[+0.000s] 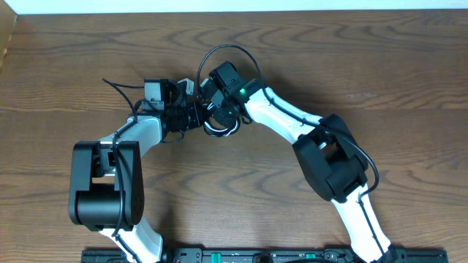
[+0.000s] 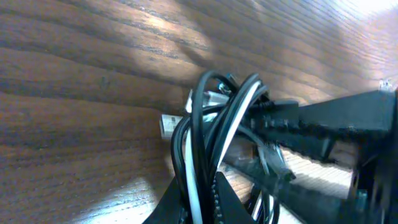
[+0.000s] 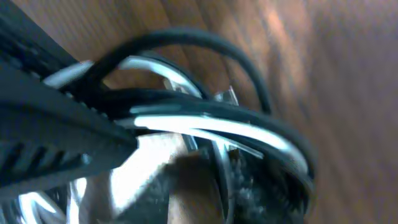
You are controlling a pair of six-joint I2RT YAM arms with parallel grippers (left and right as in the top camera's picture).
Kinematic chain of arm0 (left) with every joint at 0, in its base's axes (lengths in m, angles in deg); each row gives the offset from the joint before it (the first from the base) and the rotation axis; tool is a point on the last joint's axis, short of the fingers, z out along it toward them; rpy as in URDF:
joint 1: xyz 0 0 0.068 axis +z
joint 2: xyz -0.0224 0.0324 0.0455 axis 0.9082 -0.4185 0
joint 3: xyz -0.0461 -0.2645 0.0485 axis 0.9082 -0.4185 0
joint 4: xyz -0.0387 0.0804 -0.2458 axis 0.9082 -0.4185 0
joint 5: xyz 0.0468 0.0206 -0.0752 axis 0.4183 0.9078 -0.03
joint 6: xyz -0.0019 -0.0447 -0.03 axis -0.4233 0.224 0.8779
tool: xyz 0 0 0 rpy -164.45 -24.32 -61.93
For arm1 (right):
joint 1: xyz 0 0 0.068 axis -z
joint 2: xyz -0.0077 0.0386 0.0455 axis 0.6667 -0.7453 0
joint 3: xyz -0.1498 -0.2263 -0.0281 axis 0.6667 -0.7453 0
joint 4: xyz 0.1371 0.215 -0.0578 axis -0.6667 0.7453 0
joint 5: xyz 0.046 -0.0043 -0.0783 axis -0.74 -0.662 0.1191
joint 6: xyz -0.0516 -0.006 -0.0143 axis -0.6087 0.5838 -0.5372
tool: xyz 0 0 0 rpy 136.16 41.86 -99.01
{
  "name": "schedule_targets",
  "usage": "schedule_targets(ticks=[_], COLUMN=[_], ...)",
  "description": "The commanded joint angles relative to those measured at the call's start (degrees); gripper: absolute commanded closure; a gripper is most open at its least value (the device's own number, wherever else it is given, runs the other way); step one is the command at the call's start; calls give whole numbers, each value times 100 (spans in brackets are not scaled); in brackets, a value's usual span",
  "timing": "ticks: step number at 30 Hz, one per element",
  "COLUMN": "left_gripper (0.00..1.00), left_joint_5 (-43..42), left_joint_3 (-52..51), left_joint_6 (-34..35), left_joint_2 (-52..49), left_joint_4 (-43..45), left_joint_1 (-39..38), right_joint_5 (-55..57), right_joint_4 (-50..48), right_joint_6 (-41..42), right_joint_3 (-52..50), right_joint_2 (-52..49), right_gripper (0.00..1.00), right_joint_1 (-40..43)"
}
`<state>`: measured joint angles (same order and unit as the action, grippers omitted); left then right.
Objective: Untangle cables
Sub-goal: 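Open the right gripper and lift it away from the coil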
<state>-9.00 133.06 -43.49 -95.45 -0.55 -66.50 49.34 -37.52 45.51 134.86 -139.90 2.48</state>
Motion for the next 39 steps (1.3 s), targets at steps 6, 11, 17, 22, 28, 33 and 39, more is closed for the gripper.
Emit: schedule_targets(ticks=[6,11,17,22,28,33,39], left_gripper=[92,92,92,92,92,57,37], left_joint_5=[-28,-17,422,424,422,420,417], left_joint_3=[85,85,85,85,85,85,85], left_joint_6=[50,50,203,203,201,203,203], left_joint_2=[98,98,98,98,98,98,98], left_joint_4=[-35,-35,-101,-103,-105,-133,-146], left_joint_1=[26,28,31,31,33,101,245], right_joint_5=[170,-22,-20,-17,35,216,107], right_joint_4=[179,221,350,791,1169,1209,1233], right_joint_6=[7,7,4,9,315,918,1665], right_joint_3=[15,15,15,13,13,13,13], right_joint_2=[129,669,909,894,892,892,892], right_gripper=[99,99,99,99,84,62,52], right_joint_1=[57,90,136,197,227,382,673])
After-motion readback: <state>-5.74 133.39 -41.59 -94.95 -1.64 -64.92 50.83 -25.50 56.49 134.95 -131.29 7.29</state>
